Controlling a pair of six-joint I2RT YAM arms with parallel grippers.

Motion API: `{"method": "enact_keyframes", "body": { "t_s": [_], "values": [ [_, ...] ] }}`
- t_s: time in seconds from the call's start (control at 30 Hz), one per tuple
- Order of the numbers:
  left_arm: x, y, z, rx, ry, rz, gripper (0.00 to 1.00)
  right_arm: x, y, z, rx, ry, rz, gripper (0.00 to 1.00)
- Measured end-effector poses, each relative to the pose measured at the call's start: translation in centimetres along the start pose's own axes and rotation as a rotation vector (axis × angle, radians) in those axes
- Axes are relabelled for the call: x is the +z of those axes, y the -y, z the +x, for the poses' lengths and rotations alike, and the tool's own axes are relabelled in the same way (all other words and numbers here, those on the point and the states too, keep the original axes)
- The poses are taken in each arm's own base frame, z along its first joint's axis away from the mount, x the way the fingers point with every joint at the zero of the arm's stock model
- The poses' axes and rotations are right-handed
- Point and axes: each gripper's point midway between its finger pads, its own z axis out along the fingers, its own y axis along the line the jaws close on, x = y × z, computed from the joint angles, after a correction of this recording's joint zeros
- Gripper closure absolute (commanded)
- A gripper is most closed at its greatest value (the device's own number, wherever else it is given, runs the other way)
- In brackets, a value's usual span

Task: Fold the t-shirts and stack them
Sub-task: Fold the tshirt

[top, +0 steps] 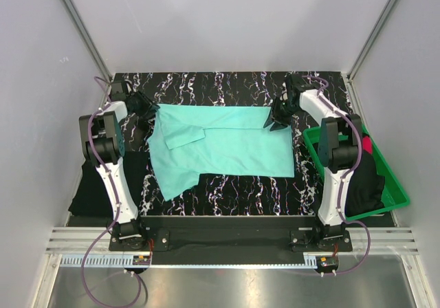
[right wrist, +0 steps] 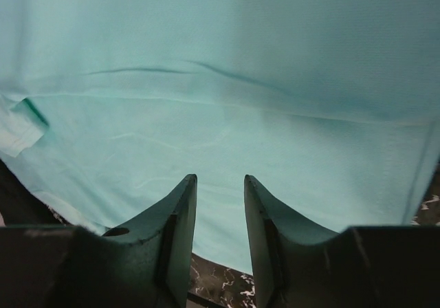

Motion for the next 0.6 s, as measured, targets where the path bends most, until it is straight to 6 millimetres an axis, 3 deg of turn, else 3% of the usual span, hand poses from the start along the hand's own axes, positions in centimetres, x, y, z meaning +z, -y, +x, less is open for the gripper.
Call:
{"method": "enact_keyframes", "body": {
  "t_s": [0.17,0.27,0.47,0.6],
  "values": [
    [-0.4,-0.9,0.7,-0.027,-0.03,-0.045,0.59,-0.4,2.1,-1.3,0.036,0.044,0.063,0.58],
    [-1.9,-0.9,0.9,-0.029,-0.022,-0.083,0.59,-0.7,3.2,-2.3,0.044,0.078,0.106,0.57],
    [-7.5,2.5,1.9,0.016,0.039,-0.082,0.6,-1.3,3.8,-5.7,0.027,0.163,0.157,0.57],
    [-8.3,4.9,4.3,0.063,0.019,-0.038,0.61,-0.4,4.2,-7.7,0.02,0.197,0.188,0.56]
  ]
}}
